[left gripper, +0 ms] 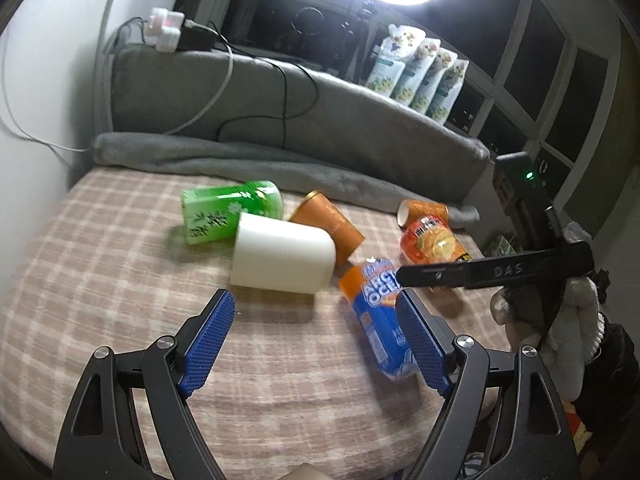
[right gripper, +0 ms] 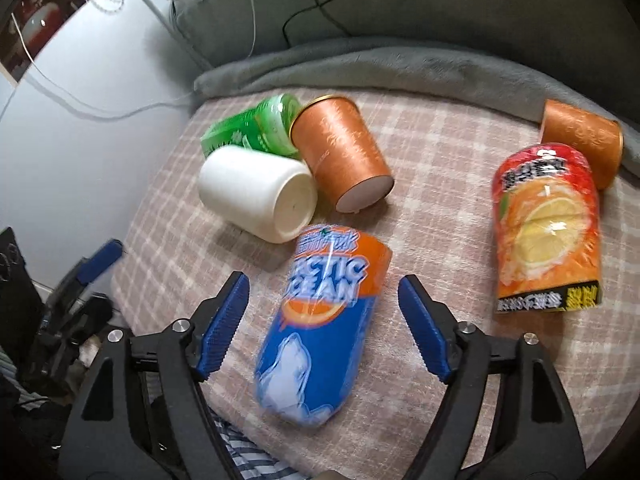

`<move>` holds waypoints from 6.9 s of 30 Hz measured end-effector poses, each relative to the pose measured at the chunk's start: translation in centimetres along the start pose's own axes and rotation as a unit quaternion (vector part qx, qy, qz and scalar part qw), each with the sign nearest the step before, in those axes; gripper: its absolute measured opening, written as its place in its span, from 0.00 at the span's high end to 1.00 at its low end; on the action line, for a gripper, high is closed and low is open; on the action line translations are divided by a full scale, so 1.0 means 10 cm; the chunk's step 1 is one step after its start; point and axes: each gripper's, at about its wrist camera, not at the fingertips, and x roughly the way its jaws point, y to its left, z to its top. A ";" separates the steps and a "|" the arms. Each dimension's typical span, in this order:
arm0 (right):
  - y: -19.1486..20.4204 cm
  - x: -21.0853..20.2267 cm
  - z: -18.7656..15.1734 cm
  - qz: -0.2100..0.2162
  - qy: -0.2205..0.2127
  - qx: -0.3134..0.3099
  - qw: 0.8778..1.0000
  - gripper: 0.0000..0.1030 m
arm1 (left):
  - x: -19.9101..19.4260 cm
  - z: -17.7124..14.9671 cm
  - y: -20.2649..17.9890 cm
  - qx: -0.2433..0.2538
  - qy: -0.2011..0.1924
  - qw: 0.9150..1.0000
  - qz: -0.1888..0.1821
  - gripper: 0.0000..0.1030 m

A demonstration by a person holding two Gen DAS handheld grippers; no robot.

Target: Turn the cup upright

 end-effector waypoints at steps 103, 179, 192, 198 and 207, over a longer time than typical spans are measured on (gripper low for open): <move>-0.88 -0.88 -1.04 -0.054 -0.154 0.165 0.973 0.23 | 0.99 0.15 -0.97 0.097 0.054 0.994 -0.021 0.41; -0.12 -1.36 -1.15 -0.246 -0.342 0.046 0.906 0.09 | -0.40 0.12 -0.59 0.086 -0.170 0.978 0.089 0.21; 0.05 -1.42 -1.17 -0.281 -0.377 0.024 0.882 0.00 | -0.47 0.13 -0.63 0.095 -0.179 0.975 0.091 0.13; 0.04 -1.42 -1.18 -0.281 -0.377 0.024 0.882 0.00 | -0.51 0.13 -0.64 0.093 -0.182 0.974 0.092 0.11; 0.03 -1.42 -1.19 -0.281 -0.377 0.024 0.882 0.00 | -0.50 0.14 -0.65 0.096 -0.176 0.975 0.092 0.10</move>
